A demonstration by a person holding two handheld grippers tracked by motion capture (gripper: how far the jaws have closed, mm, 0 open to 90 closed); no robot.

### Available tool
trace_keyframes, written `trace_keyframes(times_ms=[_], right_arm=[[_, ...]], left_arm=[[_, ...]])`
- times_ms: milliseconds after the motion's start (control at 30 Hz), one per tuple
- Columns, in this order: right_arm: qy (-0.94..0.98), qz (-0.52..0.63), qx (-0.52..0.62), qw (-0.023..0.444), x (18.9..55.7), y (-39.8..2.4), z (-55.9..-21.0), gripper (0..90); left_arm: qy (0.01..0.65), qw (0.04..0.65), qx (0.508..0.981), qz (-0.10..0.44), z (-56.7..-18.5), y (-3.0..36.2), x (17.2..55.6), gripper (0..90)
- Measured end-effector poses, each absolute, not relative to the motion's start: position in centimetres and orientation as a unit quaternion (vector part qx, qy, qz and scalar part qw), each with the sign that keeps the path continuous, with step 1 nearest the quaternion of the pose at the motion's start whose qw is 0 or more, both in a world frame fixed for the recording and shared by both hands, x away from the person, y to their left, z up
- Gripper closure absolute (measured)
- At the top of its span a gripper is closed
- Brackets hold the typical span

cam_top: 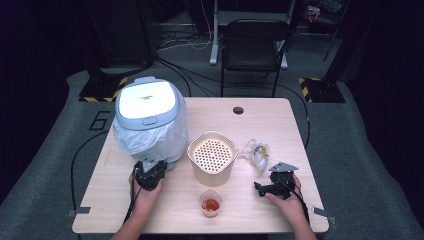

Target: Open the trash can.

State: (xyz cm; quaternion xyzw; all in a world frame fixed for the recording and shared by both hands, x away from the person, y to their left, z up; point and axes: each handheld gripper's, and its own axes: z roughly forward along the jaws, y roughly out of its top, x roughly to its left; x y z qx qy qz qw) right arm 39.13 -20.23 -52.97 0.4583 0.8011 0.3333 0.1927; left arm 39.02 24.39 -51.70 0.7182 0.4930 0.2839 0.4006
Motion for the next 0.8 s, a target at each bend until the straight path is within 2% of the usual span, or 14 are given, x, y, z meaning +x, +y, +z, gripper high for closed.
trace_keyframes(times_ms=[800], right_arm=[[0.801, 0.333, 0.458, 0.193, 39.14, -20.23, -52.97, 0.0]], left_arm=[[0.489, 0.390, 0.727, 0.283, -52.45, 24.33, 39.10, 80.6]])
